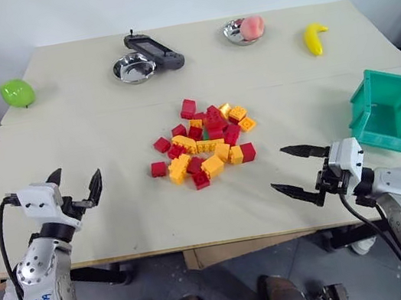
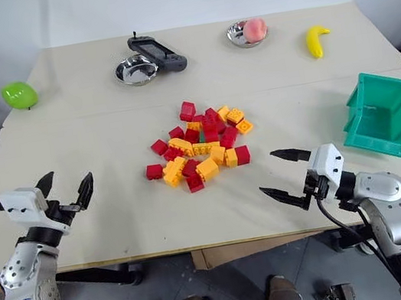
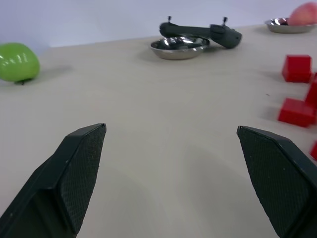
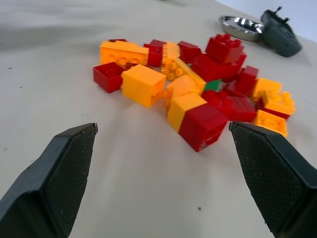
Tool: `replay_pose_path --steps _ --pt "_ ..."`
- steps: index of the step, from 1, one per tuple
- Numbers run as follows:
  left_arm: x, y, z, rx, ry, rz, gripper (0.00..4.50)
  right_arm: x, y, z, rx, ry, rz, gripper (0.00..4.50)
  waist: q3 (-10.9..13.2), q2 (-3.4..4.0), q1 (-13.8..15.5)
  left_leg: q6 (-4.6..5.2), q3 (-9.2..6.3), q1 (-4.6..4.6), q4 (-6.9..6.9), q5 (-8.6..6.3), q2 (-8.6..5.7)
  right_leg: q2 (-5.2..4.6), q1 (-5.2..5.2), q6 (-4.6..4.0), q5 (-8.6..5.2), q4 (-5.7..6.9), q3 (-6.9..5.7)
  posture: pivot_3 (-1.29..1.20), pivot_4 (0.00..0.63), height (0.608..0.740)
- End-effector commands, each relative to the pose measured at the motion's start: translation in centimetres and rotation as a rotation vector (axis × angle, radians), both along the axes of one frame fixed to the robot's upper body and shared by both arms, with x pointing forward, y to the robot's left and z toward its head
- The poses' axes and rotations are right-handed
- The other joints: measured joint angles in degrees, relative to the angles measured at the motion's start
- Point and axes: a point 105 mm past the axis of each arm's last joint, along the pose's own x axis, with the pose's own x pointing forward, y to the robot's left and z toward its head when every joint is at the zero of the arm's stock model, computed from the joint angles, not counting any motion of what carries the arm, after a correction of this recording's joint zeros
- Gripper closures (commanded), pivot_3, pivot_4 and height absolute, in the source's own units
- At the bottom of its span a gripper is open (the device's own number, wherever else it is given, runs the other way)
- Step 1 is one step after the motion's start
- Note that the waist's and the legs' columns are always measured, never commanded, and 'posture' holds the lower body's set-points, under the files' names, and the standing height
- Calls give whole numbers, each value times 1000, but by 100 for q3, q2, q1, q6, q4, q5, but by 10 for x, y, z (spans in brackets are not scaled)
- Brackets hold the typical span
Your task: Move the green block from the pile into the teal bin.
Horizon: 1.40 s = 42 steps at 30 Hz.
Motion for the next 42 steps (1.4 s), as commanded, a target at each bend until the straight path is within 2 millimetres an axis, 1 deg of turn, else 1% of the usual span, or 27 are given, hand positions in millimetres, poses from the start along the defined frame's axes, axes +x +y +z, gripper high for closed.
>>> replay_pose_path --steps 1,3,5,6,8,11,13,15,17,18,19,22,23,25,26,30,32,34,36,37,38,40,41,42 --pt "-4 -6 18 16 -42 -63 0 -3 -1 10 16 -40 7 29 0 0 7 0 0 0 1 0 0 0 1 0 0 0 0 0 150 740" --pt "-10 -23 26 63 -48 -242 0 6 14 25 145 -3 -11 29 0 -3 -3 0 0 0 0 0 0 0 1 0 0 0 0 0 150 740" --pt "-17 -38 27 142 -25 -401 0 6 38 31 136 42 60 29 1 -1 -39 0 0 0 0 0 2 1 -3 -1 0 3 1 0 150 740" --pt "-21 -47 25 171 7 -492 0 10 51 31 111 58 73 198 0 0 -54 0 2 0 -1 0 2 1 -7 -1 0 5 3 0 150 740" --pt "-30 -59 19 211 67 -636 0 20 68 30 82 82 58 627 -1 2 -61 -1 2 1 -4 0 6 3 -8 -3 -1 7 3 0 150 740" --pt "-36 -68 12 283 116 -751 0 33 90 28 62 103 42 1648 -1 2 -43 -2 2 1 -7 -1 4 3 -11 -5 -2 6 3 0 150 740" --pt "-32 -68 11 274 113 -749 0 47 112 24 40 101 19 2376 -1 2 -27 -3 1 -5 -7 -1 4 3 -16 -5 -2 5 2 0 150 740" --pt "-29 -69 8 273 111 -741 0 53 132 18 7 125 37 3123 -1 2 -41 -3 1 -7 -5 -1 4 3 -16 -5 -2 7 1 0 150 740" --pt "-26 -71 8 255 93 -728 0 74 149 19 12 106 -49 3781 -1 2 -53 -3 1 -7 -5 -1 4 4 -18 -5 -2 11 2 0 150 740" --pt "-25 -73 8 241 84 -721 0 85 155 20 24 104 -102 4178 -1 2 -72 -3 1 -6 -5 -1 4 4 -18 -5 -2 13 1 0 150 740" --pt "-25 -73 8 231 79 -715 0 92 159 21 30 105 -135 4470 -1 2 -92 -3 2 -8 -4 -1 3 3 -20 -5 -2 12 1 0 150 740" --pt "-24 -73 7 205 76 -687 0 114 169 33 75 82 -243 4470 -1 2 -156 -4 1 -8 -7 0 4 3 -23 -5 -2 15 -1 0 150 740" --pt "-25 -73 6 203 75 -681 0 125 167 37 82 67 -316 4470 -1 2 -185 -4 0 -9 -8 0 4 3 -23 -5 -2 15 -4 0 150 740" --pt "-26 -72 6 204 72 -673 0 140 159 38 70 63 -410 4470 -1 2 -207 -4 2 -9 -8 0 4 2 -23 -5 -2 15 -5 0 150 740" --pt "-26 -71 8 204 68 -665 0 146 154 38 56 61 -438 4470 -1 2 -207 -5 1 -8 -9 0 4 2 -23 -5 -2 16 -5 0 150 740" --pt "-23 -61 15 184 45 -602 0 175 108 47 48 46 -626 4470 -1 2 -203 -5 1 -9 -10 0 4 2 -23 -5 -2 13 -5 0 150 740" --pt "-22 -60 16 174 43 -591 0 182 95 45 33 58 -665 4470 -1 3 -208 -5 2 -8 -12 0 4 2 -23 -5 -2 12 -5 0 150 740" --pt "-22 -62 15 174 43 -591 0 185 91 43 13 63 -666 4470 -1 3 -241 -5 3 -8 -15 0 4 2 -23 -5 -2 11 -5 0 150 740" --pt "-21 -64 16 174 41 -593 0 184 99 45 7 53 -624 4470 -1 3 -311 -5 3 -7 -17 0 4 2 -23 -5 -2 11 -5 0 150 740" --pt "-22 -65 16 172 40 -595 0 181 108 46 7 46 -574 4470 -1 3 -349 -5 3 -7 -19 0 4 2 -23 -5 -2 11 -5 0 150 740" --pt "-22 -66 15 169 39 -598 0 175 125 48 10 37 -486 4470 -1 3 -380 -5 4 -7 -20 0 4 2 -24 -5 -2 11 -5 0 150 740" --pt "-22 -67 15 165 40 -601 0 160 152 47 10 31 -334 4470 0 4 -460 -5 5 -6 -25 0 5 2 -26 -5 -2 10 -5 0 150 740" --pt "-23 -68 14 163 44 -604 0 150 164 43 -8 35 -261 4470 0 4 -491 -5 4 -6 -28 0 5 2 -26 -6 -2 10 -6 0 150 740" --pt "-23 -68 13 162 46 -606 0 144 171 40 -22 40 -217 4470 0 4 -502 -5 4 -5 -29 0 6 2 -27 -6 -2 10 -7 0 150 740"
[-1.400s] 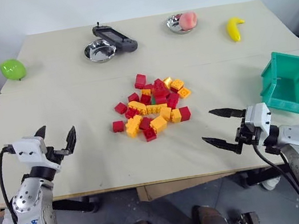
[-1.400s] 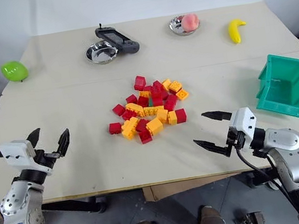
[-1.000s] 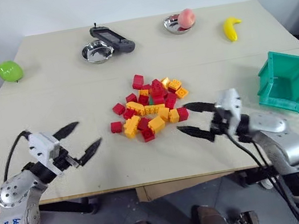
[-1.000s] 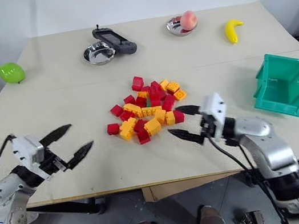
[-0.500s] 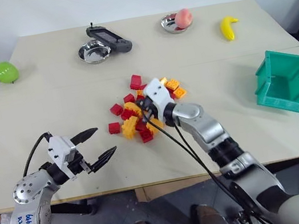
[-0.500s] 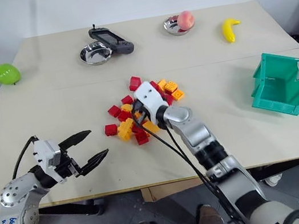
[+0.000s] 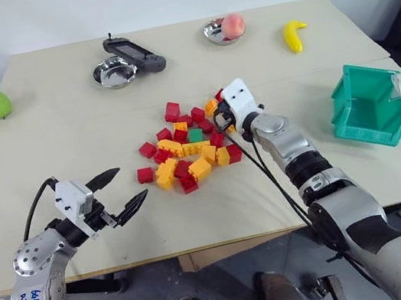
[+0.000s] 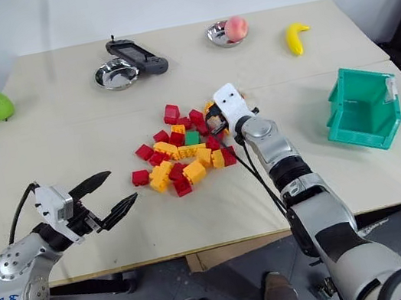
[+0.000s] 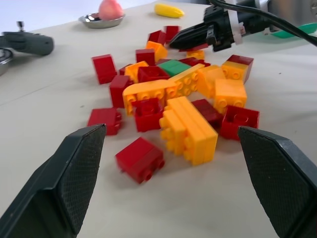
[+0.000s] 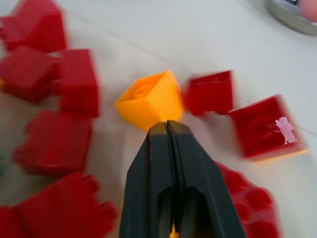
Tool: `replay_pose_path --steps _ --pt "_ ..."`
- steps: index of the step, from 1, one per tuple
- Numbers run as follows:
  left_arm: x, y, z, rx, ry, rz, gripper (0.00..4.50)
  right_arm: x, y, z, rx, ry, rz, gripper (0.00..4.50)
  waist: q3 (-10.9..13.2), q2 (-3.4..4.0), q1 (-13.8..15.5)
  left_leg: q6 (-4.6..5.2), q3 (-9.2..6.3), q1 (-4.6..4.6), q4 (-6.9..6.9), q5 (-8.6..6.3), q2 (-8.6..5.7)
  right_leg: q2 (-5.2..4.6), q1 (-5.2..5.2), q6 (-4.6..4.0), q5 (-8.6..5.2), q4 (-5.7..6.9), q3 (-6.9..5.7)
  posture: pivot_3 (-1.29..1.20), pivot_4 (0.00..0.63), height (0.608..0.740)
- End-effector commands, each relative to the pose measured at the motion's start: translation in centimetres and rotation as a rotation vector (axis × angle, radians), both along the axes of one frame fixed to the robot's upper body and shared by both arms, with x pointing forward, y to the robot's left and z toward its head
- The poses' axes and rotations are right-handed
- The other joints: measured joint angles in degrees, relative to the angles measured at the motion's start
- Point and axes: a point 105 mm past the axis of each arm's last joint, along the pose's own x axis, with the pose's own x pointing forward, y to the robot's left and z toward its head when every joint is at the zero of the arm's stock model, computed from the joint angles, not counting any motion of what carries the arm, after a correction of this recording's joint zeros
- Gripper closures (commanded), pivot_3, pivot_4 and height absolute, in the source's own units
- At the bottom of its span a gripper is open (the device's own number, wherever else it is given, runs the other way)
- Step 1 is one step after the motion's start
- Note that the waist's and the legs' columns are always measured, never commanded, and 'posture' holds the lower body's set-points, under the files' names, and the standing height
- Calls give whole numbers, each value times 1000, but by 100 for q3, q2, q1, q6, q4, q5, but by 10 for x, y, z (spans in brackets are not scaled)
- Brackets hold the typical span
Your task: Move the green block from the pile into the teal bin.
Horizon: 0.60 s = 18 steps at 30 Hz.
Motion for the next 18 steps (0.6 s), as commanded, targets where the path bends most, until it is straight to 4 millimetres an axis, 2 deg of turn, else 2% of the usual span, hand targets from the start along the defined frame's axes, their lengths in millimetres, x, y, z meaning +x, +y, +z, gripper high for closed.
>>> replay_pose_path --steps 1,5,11,16,18 --pt "-5 -4 7 -1 -34 -16 0 -31 42 7 -15 -39 243 4470 0 0 -12 0 0 2 -1 0 0 0 0 0 0 0 -1 0 150 740" --pt "-4 -2 7 -1 -32 -14 0 -65 55 -8 -46 30 393 4470 0 0 54 0 -2 0 6 0 -2 -3 2 0 0 1 -4 0 150 740" --pt "-4 0 8 1 -32 -15 0 -93 43 -4 -37 104 485 4470 0 -1 215 0 -2 -1 19 0 -2 -4 3 0 0 6 -3 0 150 740" --pt "-2 -1 9 7 -30 -27 0 -112 5 -9 -87 155 517 4470 0 -1 319 1 -1 -1 14 -2 -2 -3 2 0 0 2 -4 0 150 740" --pt "-1 0 13 -9 -38 -32 0 -118 -17 1 -24 110 507 4470 -1 -3 345 1 0 -2 14 -4 -2 -3 2 0 0 -1 -4 0 150 740"
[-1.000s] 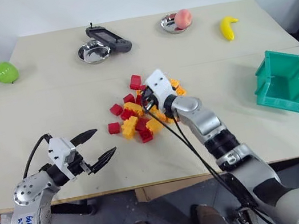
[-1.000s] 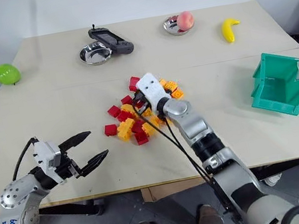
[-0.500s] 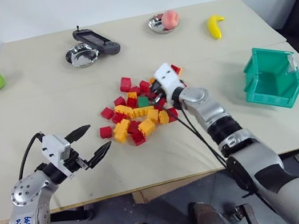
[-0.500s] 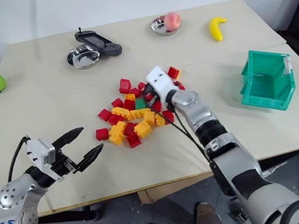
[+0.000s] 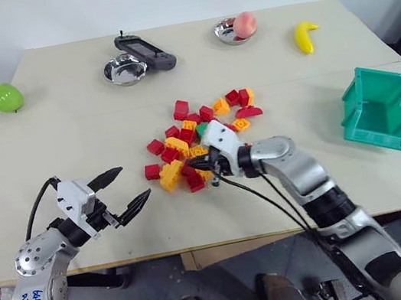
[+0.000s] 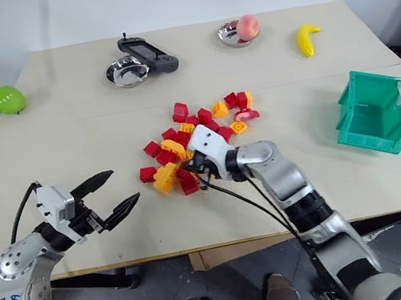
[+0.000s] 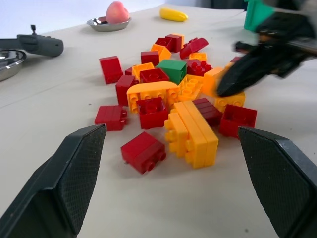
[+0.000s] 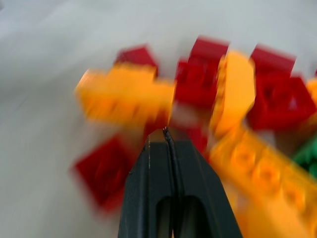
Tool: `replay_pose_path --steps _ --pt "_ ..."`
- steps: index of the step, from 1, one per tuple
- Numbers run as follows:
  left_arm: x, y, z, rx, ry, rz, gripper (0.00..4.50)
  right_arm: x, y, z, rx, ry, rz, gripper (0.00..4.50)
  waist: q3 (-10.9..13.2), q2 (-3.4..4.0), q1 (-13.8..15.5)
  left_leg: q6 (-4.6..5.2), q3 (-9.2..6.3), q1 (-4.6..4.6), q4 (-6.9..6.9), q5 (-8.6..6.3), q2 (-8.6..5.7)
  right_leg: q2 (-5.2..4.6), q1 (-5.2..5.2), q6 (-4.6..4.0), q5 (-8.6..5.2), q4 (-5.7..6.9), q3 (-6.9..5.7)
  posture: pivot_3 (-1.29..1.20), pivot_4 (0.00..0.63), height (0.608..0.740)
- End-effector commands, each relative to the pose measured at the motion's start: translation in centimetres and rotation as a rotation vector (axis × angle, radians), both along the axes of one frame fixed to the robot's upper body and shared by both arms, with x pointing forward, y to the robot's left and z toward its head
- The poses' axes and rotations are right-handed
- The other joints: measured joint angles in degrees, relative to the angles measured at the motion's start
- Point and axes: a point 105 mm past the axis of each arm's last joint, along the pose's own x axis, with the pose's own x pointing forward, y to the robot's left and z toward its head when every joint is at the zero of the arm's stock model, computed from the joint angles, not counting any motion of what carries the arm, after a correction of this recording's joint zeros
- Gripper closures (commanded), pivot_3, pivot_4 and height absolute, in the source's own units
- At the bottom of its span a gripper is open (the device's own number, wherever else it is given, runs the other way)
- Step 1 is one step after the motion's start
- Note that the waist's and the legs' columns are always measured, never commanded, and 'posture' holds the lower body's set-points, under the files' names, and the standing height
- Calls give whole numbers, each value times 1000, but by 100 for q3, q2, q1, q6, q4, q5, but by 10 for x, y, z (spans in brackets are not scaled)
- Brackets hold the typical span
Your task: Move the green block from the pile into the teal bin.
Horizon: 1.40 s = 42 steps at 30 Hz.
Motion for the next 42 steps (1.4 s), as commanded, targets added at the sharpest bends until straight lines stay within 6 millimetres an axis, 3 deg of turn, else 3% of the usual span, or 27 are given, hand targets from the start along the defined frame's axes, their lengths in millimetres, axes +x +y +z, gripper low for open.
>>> replay_pose_path --steps 1,2,5,10,13,15,17,22,25,29,42 --pt "1 4 13 -33 -37 -9 0 -13 -29 28 147 -54 -6 4470 0 -2 14 0 0 0 0 0 0 0 0 0 0 -1 -1 0 150 740" --pt "1 5 16 -44 -39 -8 0 -15 -43 28 160 -45 -28 4470 0 -2 16 1 1 0 1 0 0 0 1 0 0 -2 -1 0 150 740" --pt "2 8 17 -38 -43 -7 0 -27 -85 22 125 -60 -79 3919 0 -2 43 2 3 -1 2 -1 0 0 1 0 0 -2 0 0 150 740" --pt "-1 9 10 0 2 -44 0 -30 -139 13 68 -85 -270 2212 0 -2 56 3 11 3 0 -2 1 1 0 0 0 -3 3 0 150 740" --pt "-3 5 6 36 3 -82 0 -30 -150 8 72 -71 -329 1251 0 -2 58 3 12 4 1 -2 1 1 1 0 0 -2 4 0 150 740" --pt "-4 2 5 58 -6 -99 0 -30 -146 7 85 -63 -321 575 0 -2 59 3 12 4 2 -2 1 1 1 0 0 -3 4 0 150 740" --pt "-5 -3 4 69 -8 -131 0 -27 -128 5 131 -26 -290 30 0 -2 61 3 11 4 1 -2 1 1 1 0 0 -2 4 0 150 740" --pt "-4 -8 4 72 -13 -153 0 -3 -82 22 230 -44 -281 30 0 -2 -10 2 10 4 3 -1 2 1 0 0 0 2 4 0 150 740" --pt "-2 -9 4 75 -11 -152 0 34 -50 27 214 -47 -390 30 0 -2 -40 2 9 4 4 -1 2 1 0 0 0 3 4 0 150 740" --pt "-3 -14 2 72 -7 -150 0 63 -33 21 125 -45 -496 30 0 -1 -12 -1 8 3 -2 1 3 1 -9 -2 0 9 3 0 150 740" --pt "-7 -16 -2 45 -11 -110 0 78 17 10 126 56 -500 30 0 -1 -100 1 9 -1 -2 -2 1 -3 -10 -2 0 6 -11 0 150 740"
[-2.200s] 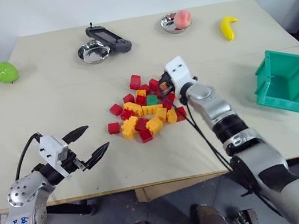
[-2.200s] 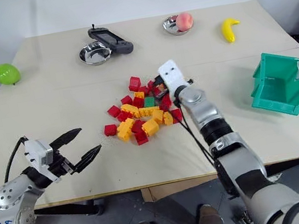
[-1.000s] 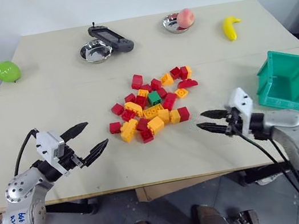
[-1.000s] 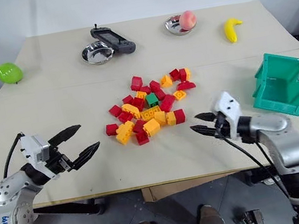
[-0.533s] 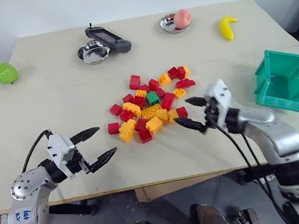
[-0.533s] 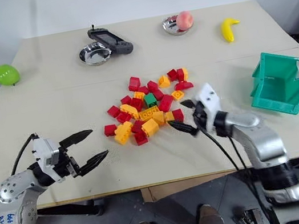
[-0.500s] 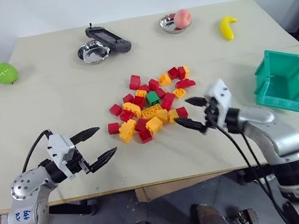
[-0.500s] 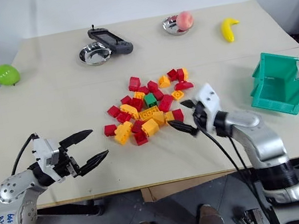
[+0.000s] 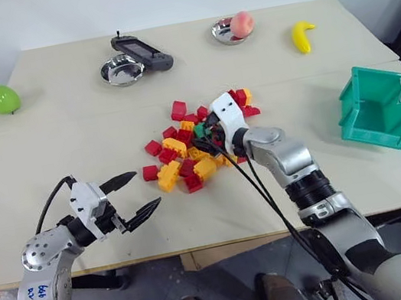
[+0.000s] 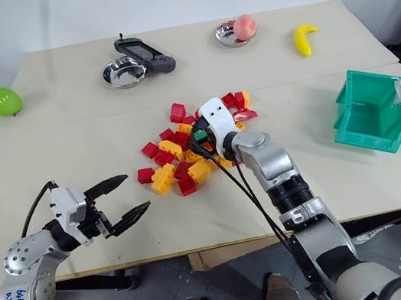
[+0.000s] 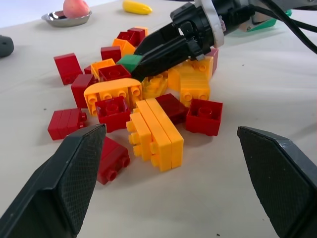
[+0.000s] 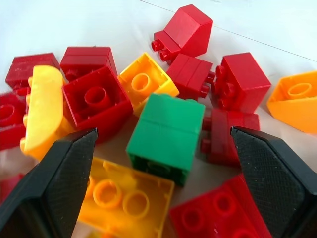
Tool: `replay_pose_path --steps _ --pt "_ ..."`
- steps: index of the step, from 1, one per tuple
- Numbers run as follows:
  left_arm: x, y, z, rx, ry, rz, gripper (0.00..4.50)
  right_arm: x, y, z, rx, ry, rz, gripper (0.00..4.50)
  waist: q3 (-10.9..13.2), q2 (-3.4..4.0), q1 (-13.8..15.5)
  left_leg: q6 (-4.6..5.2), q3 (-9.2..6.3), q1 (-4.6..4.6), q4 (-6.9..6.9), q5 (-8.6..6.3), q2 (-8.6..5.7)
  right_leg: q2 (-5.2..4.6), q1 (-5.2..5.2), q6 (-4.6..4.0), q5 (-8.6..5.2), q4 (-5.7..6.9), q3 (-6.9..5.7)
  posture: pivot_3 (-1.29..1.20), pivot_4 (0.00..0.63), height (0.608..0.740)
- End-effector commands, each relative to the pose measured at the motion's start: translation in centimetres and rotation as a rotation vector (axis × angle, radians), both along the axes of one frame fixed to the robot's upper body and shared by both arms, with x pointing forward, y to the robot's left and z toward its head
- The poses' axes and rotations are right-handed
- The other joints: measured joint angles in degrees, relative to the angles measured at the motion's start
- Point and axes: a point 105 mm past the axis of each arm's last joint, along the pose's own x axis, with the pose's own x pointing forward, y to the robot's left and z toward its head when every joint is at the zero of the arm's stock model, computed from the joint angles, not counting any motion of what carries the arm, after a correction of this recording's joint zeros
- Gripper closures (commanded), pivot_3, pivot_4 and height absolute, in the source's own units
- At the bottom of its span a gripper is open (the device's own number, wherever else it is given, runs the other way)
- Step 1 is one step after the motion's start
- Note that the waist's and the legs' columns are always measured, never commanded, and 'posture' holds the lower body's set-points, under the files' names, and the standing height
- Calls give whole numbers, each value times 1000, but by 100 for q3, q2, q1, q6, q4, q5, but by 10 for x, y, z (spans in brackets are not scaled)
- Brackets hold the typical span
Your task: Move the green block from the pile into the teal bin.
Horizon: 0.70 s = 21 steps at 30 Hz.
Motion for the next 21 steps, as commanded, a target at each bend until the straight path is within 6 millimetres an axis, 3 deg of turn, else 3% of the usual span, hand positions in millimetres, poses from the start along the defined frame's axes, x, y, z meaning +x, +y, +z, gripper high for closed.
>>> replay_pose_path --steps 1,3,11,16,19,21 --pt "-3 -3 9 2 -47 -2 0 1 8 -3 -34 0 2 201 0 0 -22 0 0 0 0 0 0 0 0 0 0 0 0 0 150 740" --pt "-3 -3 9 1 -49 0 0 3 8 -4 -53 -5 -4 537 0 0 -45 0 0 0 0 0 0 0 0 0 0 0 0 0 150 740" --pt "1 -9 12 -8 -62 -23 0 4 -3 10 -57 -62 -6 3044 0 0 -64 0 0 0 0 0 0 -1 0 0 0 1 0 0 150 740" --pt "6 -27 17 -32 -80 -90 0 -9 -18 42 60 -200 67 3036 0 -1 -25 0 0 -2 1 0 -1 -2 0 0 0 0 0 0 150 740" --pt "12 -45 25 -60 -112 -147 0 -26 -41 69 169 -308 101 3036 0 -1 15 0 0 -4 1 0 -2 -2 0 0 0 -4 -1 0 150 740" --pt "16 -65 36 -74 -172 -209 0 -40 -74 82 181 -379 72 3036 0 -1 68 0 1 -4 3 0 -2 -2 0 0 0 -4 -1 0 150 740"
